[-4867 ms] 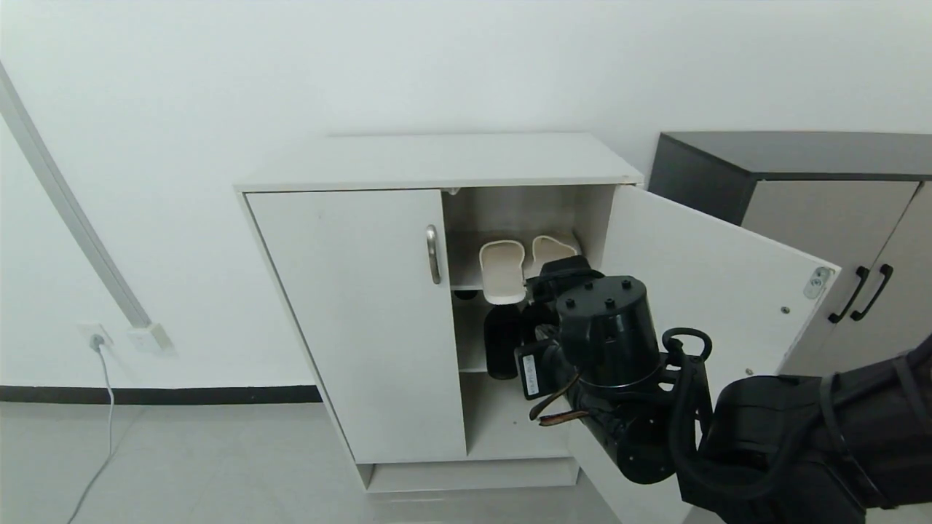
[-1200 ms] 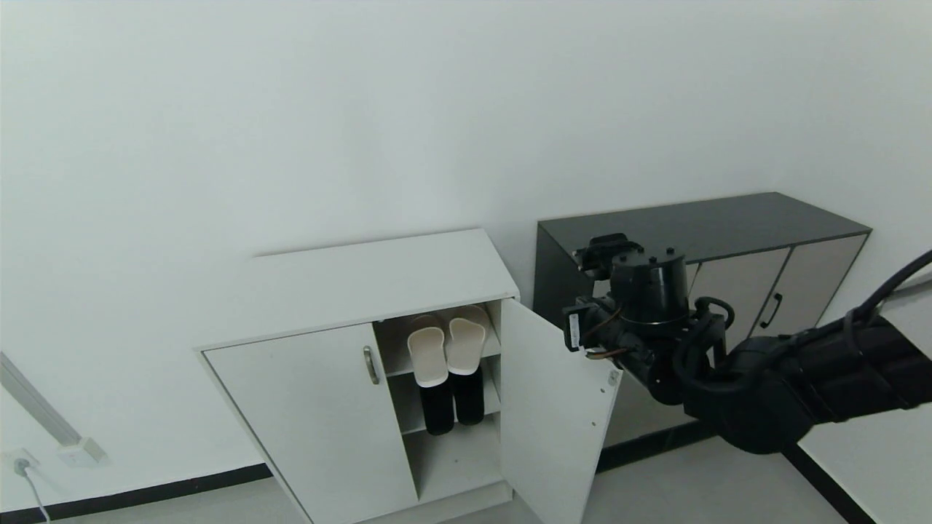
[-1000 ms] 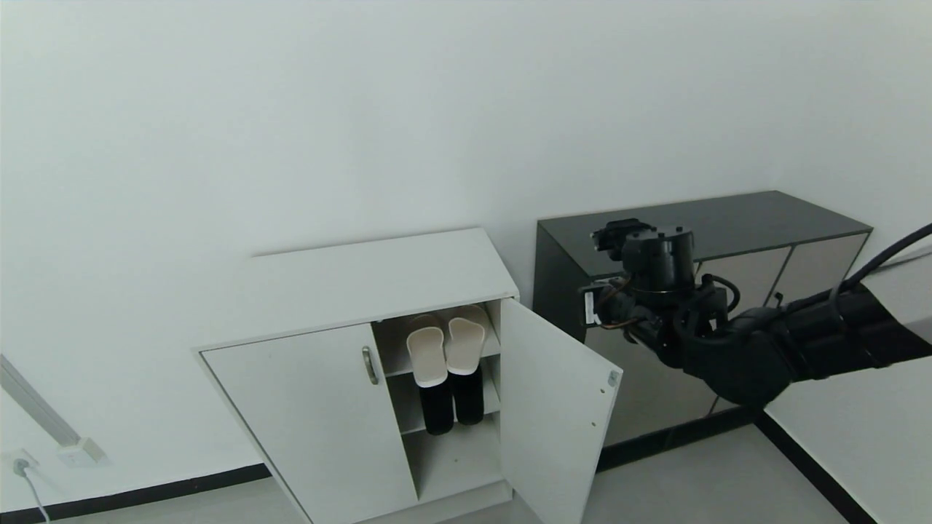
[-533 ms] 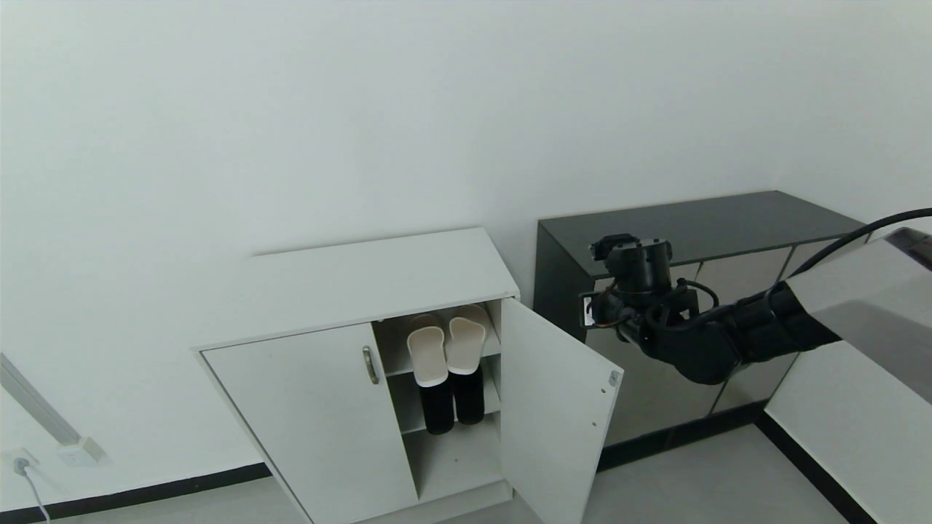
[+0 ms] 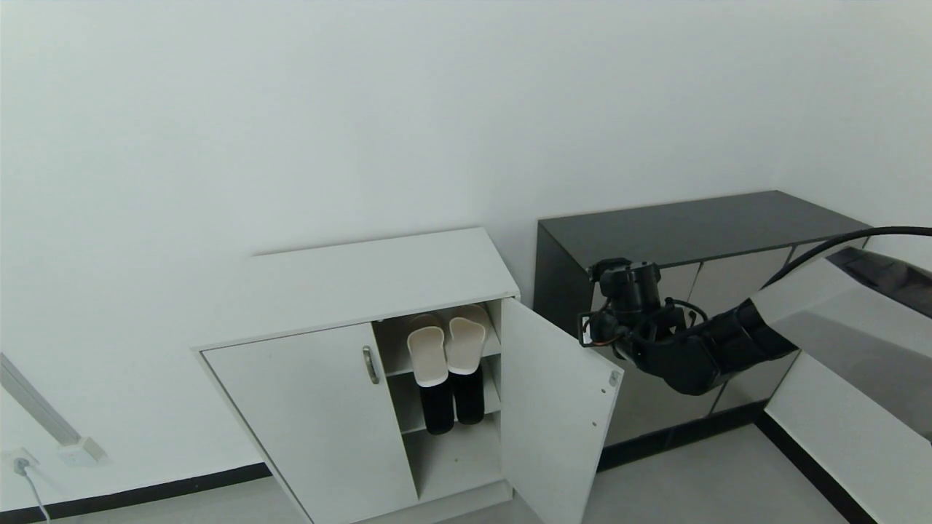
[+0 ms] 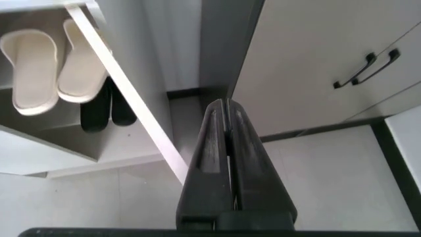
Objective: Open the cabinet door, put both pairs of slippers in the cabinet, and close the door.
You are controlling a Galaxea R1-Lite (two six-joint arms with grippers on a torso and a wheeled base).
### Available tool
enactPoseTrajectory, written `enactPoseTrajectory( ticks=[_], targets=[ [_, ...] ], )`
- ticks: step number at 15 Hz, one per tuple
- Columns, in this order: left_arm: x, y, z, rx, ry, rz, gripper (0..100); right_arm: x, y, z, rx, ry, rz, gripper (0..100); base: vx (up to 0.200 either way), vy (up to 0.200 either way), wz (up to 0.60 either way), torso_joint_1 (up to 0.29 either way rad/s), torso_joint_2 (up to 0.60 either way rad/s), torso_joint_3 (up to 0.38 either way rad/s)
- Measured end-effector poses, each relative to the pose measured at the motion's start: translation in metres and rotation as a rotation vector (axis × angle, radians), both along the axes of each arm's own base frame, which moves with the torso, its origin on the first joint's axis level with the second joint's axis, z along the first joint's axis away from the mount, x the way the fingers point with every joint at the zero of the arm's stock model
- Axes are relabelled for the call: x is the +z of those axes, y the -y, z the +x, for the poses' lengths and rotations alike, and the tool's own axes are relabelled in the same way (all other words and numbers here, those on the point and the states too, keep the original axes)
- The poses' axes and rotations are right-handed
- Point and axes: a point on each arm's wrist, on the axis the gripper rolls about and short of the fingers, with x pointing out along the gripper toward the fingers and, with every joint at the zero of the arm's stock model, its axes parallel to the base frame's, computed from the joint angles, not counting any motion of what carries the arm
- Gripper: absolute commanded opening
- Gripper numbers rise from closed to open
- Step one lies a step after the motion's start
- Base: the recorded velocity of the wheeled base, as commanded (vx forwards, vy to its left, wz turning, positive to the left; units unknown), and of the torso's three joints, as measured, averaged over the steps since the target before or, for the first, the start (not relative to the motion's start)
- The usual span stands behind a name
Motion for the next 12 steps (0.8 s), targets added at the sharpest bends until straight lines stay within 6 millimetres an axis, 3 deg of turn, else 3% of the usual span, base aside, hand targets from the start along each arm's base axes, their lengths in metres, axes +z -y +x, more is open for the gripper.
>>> enactPoseTrajectory(
  ticks=[8, 12],
  targets=[
    [0.0, 0.0, 0.0, 0.003, 0.0, 0.0, 0, -0.022, -0.002, 0.003, 0.005, -0.05, 0.007, 0, 0.0, 0.0, 0.0, 0.0, 0.0, 0.0],
    [0.0, 0.0, 0.0, 0.002, 0.0, 0.0, 0, -0.028, -0.011, -0.005, 0.032, -0.068, -0.003, 0, 0.0, 0.0, 0.0, 0.0, 0.0, 0.0]
  ],
)
